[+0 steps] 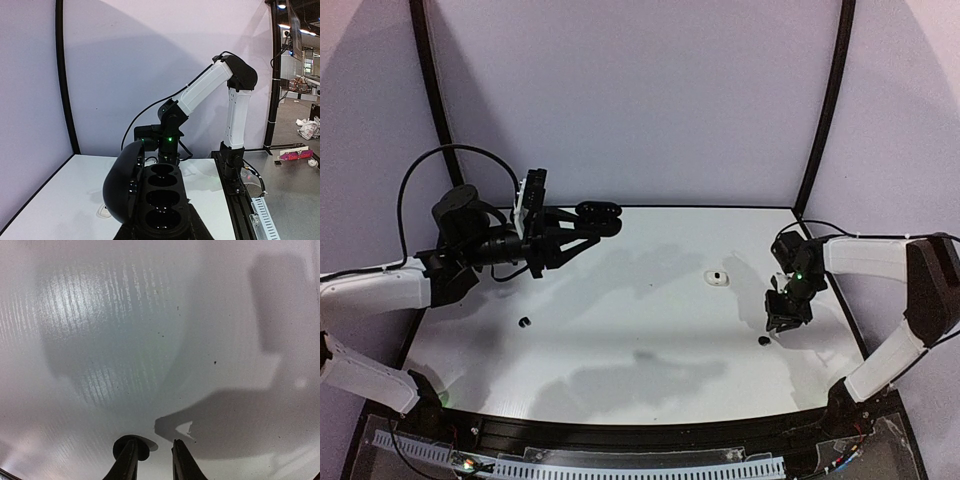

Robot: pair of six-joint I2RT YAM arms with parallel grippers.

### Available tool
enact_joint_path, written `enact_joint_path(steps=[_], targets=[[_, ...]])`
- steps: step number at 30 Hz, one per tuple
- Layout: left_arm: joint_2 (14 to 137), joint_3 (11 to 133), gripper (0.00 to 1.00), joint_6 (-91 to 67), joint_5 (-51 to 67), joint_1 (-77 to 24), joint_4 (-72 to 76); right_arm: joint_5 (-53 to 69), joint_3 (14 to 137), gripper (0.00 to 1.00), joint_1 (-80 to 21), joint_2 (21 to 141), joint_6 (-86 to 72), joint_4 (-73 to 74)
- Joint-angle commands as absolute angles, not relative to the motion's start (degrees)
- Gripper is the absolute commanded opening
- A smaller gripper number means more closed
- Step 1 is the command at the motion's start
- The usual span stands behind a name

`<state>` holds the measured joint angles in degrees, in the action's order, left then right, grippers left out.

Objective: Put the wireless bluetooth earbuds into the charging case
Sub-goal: Move the right earbud to the center of the board.

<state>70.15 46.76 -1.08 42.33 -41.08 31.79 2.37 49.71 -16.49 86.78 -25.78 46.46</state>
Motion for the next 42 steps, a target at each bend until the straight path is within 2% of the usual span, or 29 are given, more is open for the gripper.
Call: enact_joint_path(steps=[1, 18, 28, 35, 42], targets=[[68.3, 46.2, 0.01, -0.3, 42.0, -41.0, 31.2, 7.0, 47.2, 0.23, -17.0, 84.8, -25.5, 44.3], [68.4, 46.2, 0.01, -0.4, 41.8, -40.8, 31.3, 8.7, 43.7, 0.19, -17.3, 85.6, -26.1, 42.1], [68.7, 46.3, 0.01, -0.4, 41.7, -40.8, 31.3, 9.3, 40.4, 0.13, -19.4, 82.5, -29.4, 42.7], [68.8, 46.5, 0.01, -0.4, 42.0, -40.7, 31.2, 9.0, 39.9, 0.13, -21.7, 81.1, -32.5, 44.9], [68.9, 46.7, 0.01, -0.4, 42.2, -40.7, 31.1, 9.7, 39.3, 0.17, -23.7, 80.3, -34.9, 46.7]])
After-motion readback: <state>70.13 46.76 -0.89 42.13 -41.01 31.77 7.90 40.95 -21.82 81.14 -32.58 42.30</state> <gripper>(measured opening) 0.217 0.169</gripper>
